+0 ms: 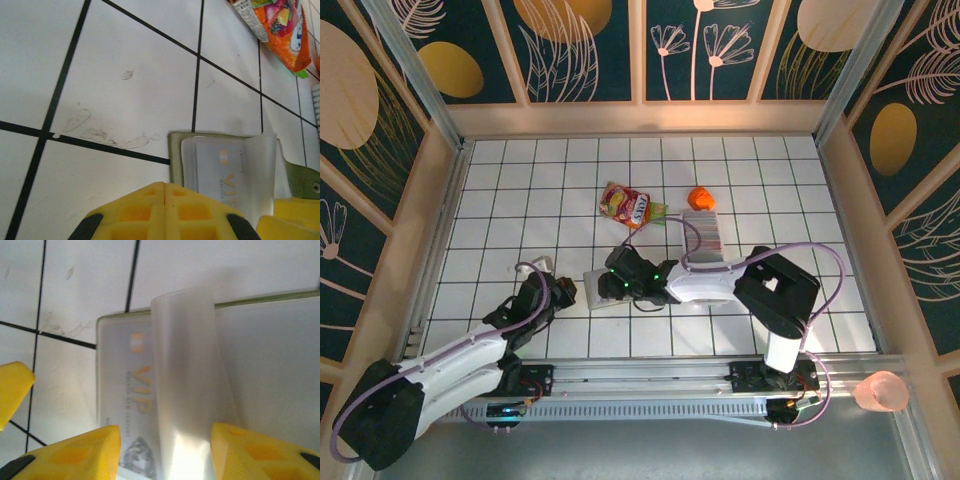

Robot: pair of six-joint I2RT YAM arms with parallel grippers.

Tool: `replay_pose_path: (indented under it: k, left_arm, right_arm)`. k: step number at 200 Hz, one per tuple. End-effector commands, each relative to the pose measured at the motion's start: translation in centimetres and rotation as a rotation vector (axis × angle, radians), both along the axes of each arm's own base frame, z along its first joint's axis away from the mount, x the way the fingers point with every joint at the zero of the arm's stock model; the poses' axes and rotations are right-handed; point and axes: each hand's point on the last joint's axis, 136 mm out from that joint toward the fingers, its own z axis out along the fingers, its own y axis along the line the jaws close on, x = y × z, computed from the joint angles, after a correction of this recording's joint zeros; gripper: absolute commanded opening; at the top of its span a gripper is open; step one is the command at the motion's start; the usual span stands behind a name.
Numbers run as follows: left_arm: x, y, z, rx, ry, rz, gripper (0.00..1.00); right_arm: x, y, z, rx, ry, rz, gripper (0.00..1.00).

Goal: Put the credit cards into the card holder

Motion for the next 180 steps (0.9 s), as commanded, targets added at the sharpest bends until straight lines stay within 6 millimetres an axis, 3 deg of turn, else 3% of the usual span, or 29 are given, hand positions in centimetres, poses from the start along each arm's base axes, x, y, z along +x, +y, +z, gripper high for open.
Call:
replay_pose_path:
  k: [1,49,111,150,180]
  left_arm:
    - [-0.3,1.3,-0.5,0.029,0.024,0.056,0.00]
    - [-0.2,3.0,0.3,0.047,-0.012,0.144,0.00]
    - [-0.6,4.7,0.4,0.044,-0.012,0.241,0.00]
    - [-0.7,5.5,0.7,0.043,-0.027,0.281,0.00]
    - [-0.8,6.0,1.0,0.026,-0.039,0.311,0.00]
  right_arm:
    - [-0.6,1.9,0.5,0.045,0.012,0.020,0.50]
    - [-0.8,3.4,0.8,0.084,0.010,0.041,0.49]
    - [-1.8,6.5,3.6,0.268,0.032,0.108,0.49]
    - [-2.6,8.4,6.9,0.400,0.018,0.186,0.48]
    - [-2.6,8.0,10.5,0.429,-0.071,0.208,0.49]
